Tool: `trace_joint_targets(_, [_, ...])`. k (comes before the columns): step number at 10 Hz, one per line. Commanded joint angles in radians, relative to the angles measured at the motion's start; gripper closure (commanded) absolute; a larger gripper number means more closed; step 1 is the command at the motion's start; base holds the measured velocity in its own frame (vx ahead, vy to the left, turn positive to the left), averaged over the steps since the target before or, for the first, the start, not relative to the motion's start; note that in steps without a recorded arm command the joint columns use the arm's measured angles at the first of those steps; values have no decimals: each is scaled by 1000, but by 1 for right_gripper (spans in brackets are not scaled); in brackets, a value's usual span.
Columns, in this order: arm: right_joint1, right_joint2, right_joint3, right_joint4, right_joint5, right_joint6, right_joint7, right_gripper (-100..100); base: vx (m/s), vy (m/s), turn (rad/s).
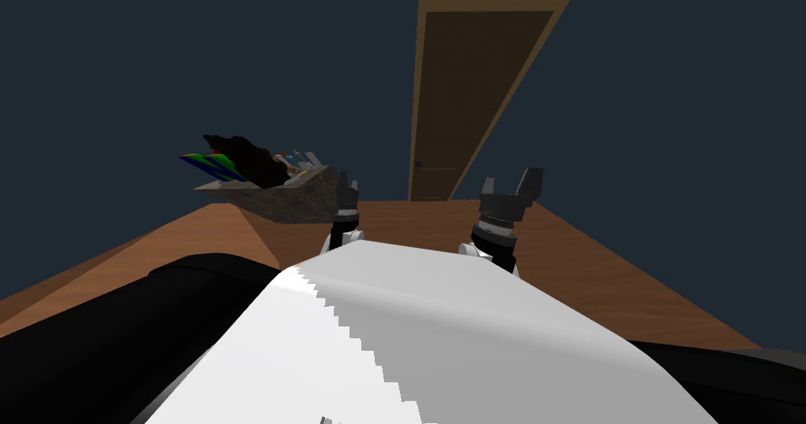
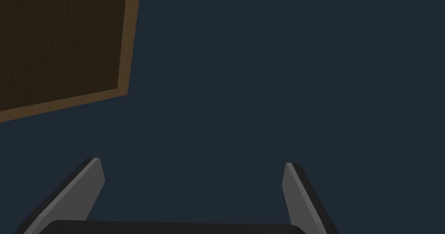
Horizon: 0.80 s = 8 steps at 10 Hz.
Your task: Pull the door open
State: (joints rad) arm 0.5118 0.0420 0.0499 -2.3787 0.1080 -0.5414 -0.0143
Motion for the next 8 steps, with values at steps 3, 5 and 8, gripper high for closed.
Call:
trace_joint_targets(3, [-28,-20,-7,63,-4,-5,-1,-100,64,-6,28])
trace_joint_targets(5, [-47,-32,-11,106,-7,-9,-2,-100,92,27,29])
trace_joint_targets(8, [-73,-46,-17,163,-12,-14,-3,-100,84,5,25])
